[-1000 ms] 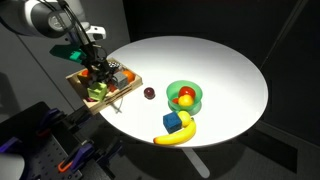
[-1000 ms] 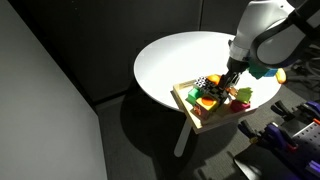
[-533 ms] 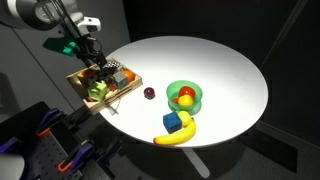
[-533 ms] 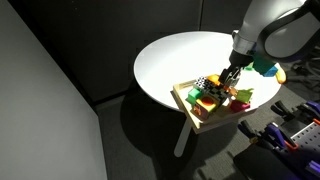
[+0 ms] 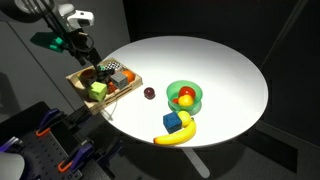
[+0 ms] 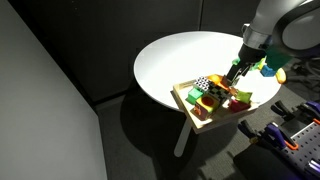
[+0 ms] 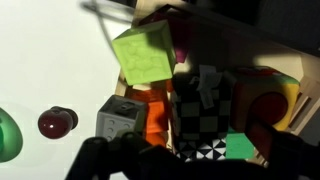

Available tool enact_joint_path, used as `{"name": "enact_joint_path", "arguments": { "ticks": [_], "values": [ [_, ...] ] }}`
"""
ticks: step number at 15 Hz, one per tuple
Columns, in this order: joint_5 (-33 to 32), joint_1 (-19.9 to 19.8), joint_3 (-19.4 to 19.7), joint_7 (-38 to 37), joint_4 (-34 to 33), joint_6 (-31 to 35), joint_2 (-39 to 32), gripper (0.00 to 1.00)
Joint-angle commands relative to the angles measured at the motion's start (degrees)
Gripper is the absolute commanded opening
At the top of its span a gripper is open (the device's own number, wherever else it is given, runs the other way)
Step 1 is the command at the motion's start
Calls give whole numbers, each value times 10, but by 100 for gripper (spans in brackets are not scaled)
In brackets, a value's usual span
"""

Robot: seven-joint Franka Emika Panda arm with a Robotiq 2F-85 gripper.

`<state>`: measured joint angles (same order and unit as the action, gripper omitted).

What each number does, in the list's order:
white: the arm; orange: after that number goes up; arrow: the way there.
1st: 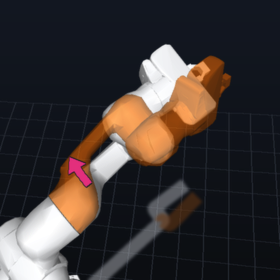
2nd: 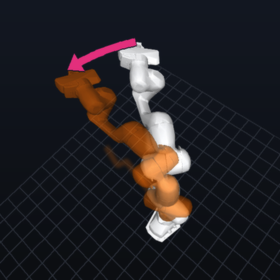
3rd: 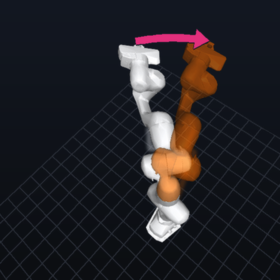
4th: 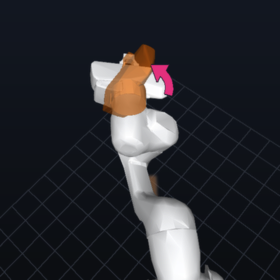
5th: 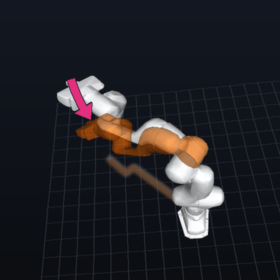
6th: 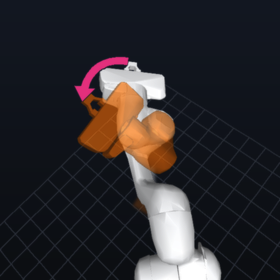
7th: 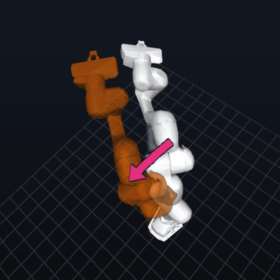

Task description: Put the grey and yellow blocks in the box.

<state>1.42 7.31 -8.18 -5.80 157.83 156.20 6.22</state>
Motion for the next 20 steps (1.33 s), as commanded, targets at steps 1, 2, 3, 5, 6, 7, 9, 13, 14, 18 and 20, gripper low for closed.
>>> {"name": "enact_joint_path", "arguments": {
  "ticks": [1,2,3,5,6,7,9,13,14,18,20],
  "values": [
    [39,10,4,6,34,-34,68,100],
    [44,11,5,7,10,-56,61,100],
    [47,12,5,6,13,-67,73,100],
    [56,14,6,8,10,-94,95,100],
    [57,15,6,7,10,-107,107,100],
    [58,16,6,7,10,-119,121,100],
    [57,18,5,4,13,-140,152,100],
    [54,21,3,-2,13,-173,212,100],
    [53,21,2,-5,13,-177,226,100],
    [55,26,1,-10,10,-193,273,100],
    [54,26,0,-15,6,-198,289,100]
  ]
}}
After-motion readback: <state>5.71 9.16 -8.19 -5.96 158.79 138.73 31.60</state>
